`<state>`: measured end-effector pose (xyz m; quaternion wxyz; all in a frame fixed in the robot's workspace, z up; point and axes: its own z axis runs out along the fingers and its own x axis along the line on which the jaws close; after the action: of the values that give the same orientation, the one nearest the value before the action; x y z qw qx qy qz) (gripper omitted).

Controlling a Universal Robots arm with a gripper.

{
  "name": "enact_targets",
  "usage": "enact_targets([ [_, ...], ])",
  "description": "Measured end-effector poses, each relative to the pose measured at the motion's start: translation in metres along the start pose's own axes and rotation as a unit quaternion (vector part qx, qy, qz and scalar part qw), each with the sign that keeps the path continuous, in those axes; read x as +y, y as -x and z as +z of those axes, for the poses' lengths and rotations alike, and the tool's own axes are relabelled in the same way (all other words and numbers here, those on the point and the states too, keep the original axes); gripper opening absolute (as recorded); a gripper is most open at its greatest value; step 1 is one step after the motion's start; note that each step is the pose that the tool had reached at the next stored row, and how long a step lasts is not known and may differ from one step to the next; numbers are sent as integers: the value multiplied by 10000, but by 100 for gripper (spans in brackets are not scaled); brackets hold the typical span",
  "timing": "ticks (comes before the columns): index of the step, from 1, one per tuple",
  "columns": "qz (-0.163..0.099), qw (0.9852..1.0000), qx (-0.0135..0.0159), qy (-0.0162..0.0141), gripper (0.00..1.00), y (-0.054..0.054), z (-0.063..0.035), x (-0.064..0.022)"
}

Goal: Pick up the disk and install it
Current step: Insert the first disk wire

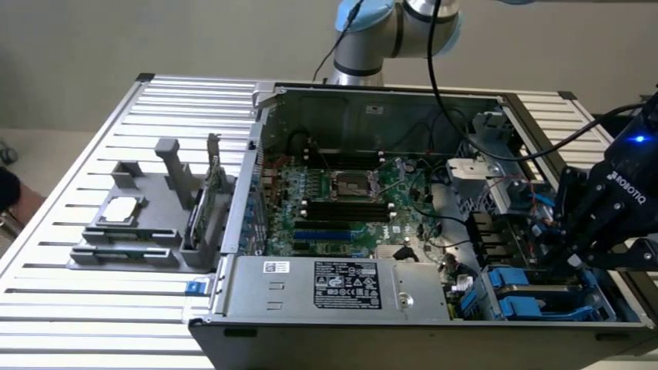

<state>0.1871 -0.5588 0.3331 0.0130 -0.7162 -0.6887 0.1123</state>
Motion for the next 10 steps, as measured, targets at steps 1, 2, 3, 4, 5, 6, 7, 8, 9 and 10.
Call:
enact_targets([
  [1,1,10000,1,-5,16,0,2,0],
  [2,1,10000,1,-11,16,1,4,1],
  [3,2,10000,1,-17,16,1,5,1],
  [4,2,10000,1,-23,16,2,6,2],
  [5,2,10000,0,-29,16,3,7,4],
  [6,2,10000,0,-35,16,3,8,6],
  [7,2,10000,0,-40,16,3,9,7],
  [8,2,10000,0,-44,16,4,10,8],
  [9,2,10000,0,-49,16,4,11,10],
  [10,2,10000,-1,-54,16,5,11,13],
])
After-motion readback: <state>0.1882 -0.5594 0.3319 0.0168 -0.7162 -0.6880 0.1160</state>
